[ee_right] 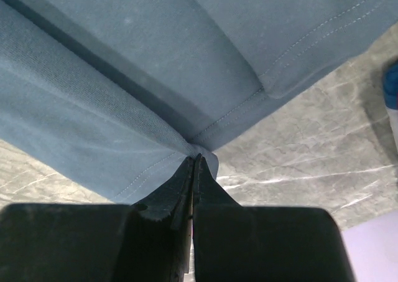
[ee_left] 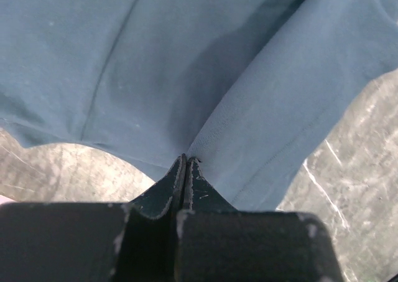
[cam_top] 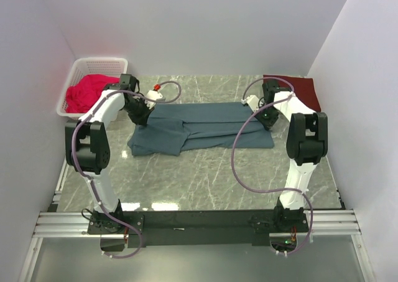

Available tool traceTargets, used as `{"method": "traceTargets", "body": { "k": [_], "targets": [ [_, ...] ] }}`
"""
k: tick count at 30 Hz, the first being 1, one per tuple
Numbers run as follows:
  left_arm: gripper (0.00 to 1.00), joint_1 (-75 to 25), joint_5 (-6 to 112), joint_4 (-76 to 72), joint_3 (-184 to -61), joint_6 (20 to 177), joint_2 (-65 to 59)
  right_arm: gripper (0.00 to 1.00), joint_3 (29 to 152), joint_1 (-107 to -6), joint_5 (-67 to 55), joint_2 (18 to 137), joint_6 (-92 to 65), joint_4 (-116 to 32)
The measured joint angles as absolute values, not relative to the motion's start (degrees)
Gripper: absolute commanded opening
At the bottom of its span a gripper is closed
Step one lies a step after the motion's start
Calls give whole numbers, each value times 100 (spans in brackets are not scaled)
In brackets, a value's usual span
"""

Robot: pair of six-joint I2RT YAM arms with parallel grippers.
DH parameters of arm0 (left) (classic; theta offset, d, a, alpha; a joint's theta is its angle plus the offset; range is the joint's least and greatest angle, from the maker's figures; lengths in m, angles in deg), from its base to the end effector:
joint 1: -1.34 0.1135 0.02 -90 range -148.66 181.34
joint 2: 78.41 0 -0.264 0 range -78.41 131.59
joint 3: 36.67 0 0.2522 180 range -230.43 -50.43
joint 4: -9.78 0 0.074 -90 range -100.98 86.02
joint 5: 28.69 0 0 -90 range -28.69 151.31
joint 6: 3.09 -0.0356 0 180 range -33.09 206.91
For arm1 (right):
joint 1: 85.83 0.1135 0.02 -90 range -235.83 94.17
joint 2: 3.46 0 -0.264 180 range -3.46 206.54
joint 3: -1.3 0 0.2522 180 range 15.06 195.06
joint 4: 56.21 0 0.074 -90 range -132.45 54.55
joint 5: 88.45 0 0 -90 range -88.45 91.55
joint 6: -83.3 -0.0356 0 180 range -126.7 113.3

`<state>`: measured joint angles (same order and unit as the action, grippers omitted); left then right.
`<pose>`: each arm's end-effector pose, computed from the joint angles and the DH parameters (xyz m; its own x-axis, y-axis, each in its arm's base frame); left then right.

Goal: Fold and stack the t-shirts
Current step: Fold the tshirt

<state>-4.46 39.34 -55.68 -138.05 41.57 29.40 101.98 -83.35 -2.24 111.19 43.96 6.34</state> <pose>0.3813 -0.0521 0.2349 -0.5157 0.7154 -0.4714 0.8198 0.5719 -0.0288 0.3999 0.0197 0.1861 -0.5706 -0.7971 -0.1975 -0.7885 0.5990 -0.1395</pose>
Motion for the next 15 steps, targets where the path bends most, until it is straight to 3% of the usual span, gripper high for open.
{"method": "traceTargets", "body": {
  "k": [15],
  "targets": [
    [1, -446, 4021, -5310, -14143, 4284, 3332, 0, 10412, -8352, -187, 11139, 4391, 639]
  ]
}}
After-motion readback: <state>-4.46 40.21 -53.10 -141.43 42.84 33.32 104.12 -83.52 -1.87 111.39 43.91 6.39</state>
